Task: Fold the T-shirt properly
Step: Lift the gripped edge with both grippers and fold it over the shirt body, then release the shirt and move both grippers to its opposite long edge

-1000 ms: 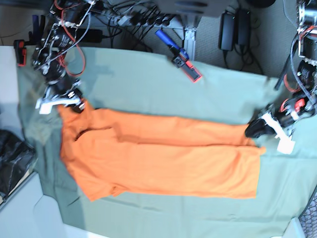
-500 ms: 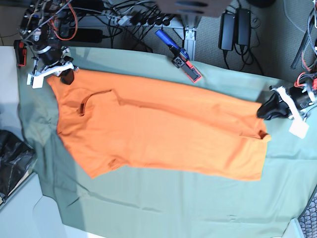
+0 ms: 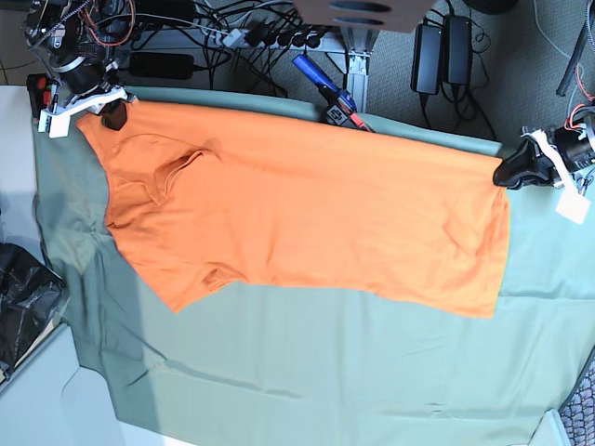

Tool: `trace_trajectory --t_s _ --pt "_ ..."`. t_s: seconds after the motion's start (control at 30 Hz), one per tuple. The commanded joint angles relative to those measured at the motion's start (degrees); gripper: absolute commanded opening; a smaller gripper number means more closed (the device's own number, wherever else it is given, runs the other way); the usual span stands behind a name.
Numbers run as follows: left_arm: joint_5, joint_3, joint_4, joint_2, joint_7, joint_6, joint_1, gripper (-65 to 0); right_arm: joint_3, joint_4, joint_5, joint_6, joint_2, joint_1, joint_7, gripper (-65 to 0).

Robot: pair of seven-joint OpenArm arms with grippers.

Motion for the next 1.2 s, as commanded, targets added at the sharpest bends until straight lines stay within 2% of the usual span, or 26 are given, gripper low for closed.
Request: trace_trajectory --t_s 0.0,0.07,0.1,0.13,0.2,0.23,0.27,0.43,0.6,0.73,0.83,0.97,1.07,1.17 --pt "-0.3 -0.7 0.9 -1.0 -1.1 -0.7 -0.1 -65.0 0.8 0.9 -0.8 3.4 1.1 -0.2 1.5 -65.0" --pt "0.4 -0.7 0.9 -1.0 -1.3 -0.7 0.2 -65.0 0.8 0.9 -1.5 3.5 1.1 -0.2 1.8 -65.0" --pt "0.7 -0.7 0.9 -1.0 -2.1 -0.7 0.5 -59.2 0.8 0.9 -1.5 3.5 1.1 -0.2 1.8 -65.0" --pt "1.7 -0.7 0.9 -1.0 -3.0 -0.7 0.7 -52.5 0.8 0.9 -1.5 3.5 1.1 -0.3 1.8 -58.3" --pt "4.5 -0.7 0.9 -1.0 -4.5 -0.7 0.7 -41.0 0.8 0.9 -1.9 3.5 1.0 -0.3 1.8 -36.1" --pt "5.2 -0.7 0.9 -1.0 -4.9 -0.7 0.7 -37.0 0.8 0.9 -2.2 3.5 0.9 -0.3 1.7 -28.1" --pt "5.2 -0.7 0.9 -1.0 -4.9 -0.7 0.7 -34.3 0.8 0.9 -2.6 3.5 0.9 -0.3 1.8 -23.9" --pt "5.2 -2.3 0.9 -1.0 -4.5 -0.7 0.7 -33.1 1.2 0.9 -4.7 3.4 0.9 -0.3 2.1 -22.8" --pt "3.3 -12.6 2.9 -1.0 -5.0 -0.7 0.5 -33.1 5.6 0.9 -4.5 3.4 1.3 0.0 2.6 -22.8" --pt "2.3 -17.2 4.0 -1.3 -5.9 -0.7 -1.6 -33.2 7.1 0.9 -4.5 3.2 3.9 2.0 5.6 -22.8" --pt "3.9 -15.4 4.0 -1.3 -6.7 -0.7 -4.3 -33.2 6.6 0.7 -4.7 3.2 6.2 7.1 5.6 -22.8" --pt "10.8 -8.9 4.0 -1.3 -8.8 -0.7 -8.3 -33.2 3.3 -2.8 -6.5 3.3 8.7 15.9 5.7 -22.8" --pt "14.7 -4.4 4.0 -1.3 -8.9 -0.7 -10.8 -33.2 -2.1 -10.6 -7.8 3.2 9.5 24.2 6.8 -22.8" --pt "15.6 -2.1 4.0 -1.3 -8.8 -0.7 -11.7 -33.2 -8.6 -22.0 -11.2 3.2 9.5 34.1 9.4 -22.8"
